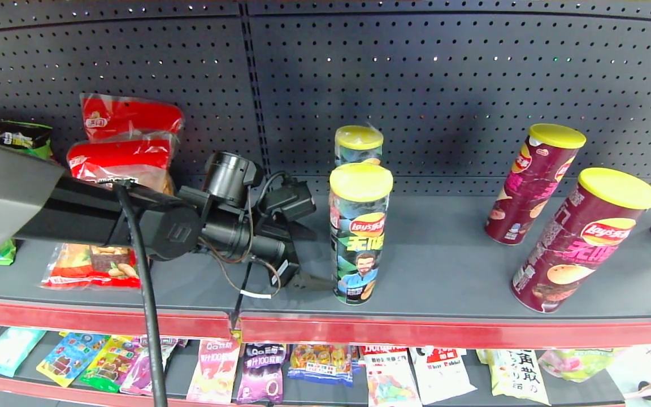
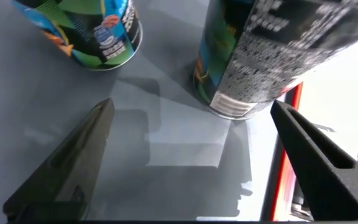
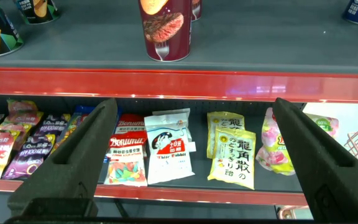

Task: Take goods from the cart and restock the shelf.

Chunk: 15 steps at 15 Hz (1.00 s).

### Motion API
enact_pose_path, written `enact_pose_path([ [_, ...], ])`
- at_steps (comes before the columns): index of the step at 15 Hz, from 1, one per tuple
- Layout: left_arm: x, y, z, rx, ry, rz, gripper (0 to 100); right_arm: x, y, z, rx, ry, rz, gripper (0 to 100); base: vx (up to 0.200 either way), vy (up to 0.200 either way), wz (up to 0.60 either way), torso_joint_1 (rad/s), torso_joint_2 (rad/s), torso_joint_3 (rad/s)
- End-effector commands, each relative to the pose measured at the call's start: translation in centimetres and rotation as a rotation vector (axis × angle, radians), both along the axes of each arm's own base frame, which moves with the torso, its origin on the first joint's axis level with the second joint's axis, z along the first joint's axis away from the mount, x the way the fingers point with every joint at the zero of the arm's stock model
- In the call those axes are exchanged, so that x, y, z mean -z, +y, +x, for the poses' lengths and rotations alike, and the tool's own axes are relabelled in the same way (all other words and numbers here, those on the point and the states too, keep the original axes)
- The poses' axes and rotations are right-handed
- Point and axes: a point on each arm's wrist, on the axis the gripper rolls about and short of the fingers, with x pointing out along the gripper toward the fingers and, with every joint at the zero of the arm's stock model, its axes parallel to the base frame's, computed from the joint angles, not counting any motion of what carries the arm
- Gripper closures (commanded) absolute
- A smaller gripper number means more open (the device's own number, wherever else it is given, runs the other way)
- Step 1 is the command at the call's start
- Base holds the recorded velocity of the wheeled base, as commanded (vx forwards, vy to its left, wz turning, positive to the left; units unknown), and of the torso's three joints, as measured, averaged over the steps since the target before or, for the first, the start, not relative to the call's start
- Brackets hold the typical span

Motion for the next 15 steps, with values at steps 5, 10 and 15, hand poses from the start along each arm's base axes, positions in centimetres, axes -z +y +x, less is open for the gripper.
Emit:
enact_pose_path([
  [5,0.3,0.2,0.5,-0.041,-0.023,0.016,0,0.0,0.0,0.0,0.0,-0.001,0.0,0,0.0,0.0,0.0,0.0,0.0,0.0],
  [10,0.6,0.2,1.0,-0.055,-0.039,0.017,0,0.0,0.0,0.0,0.0,-0.001,0.0,0,0.0,0.0,0.0,0.0,0.0,0.0],
  [15,0.7,0.2,1.5,-0.064,-0.059,0.008,0,0.0,0.0,0.0,0.0,-0.001,0.0,0,0.0,0.0,0.0,0.0,0.0,0.0],
])
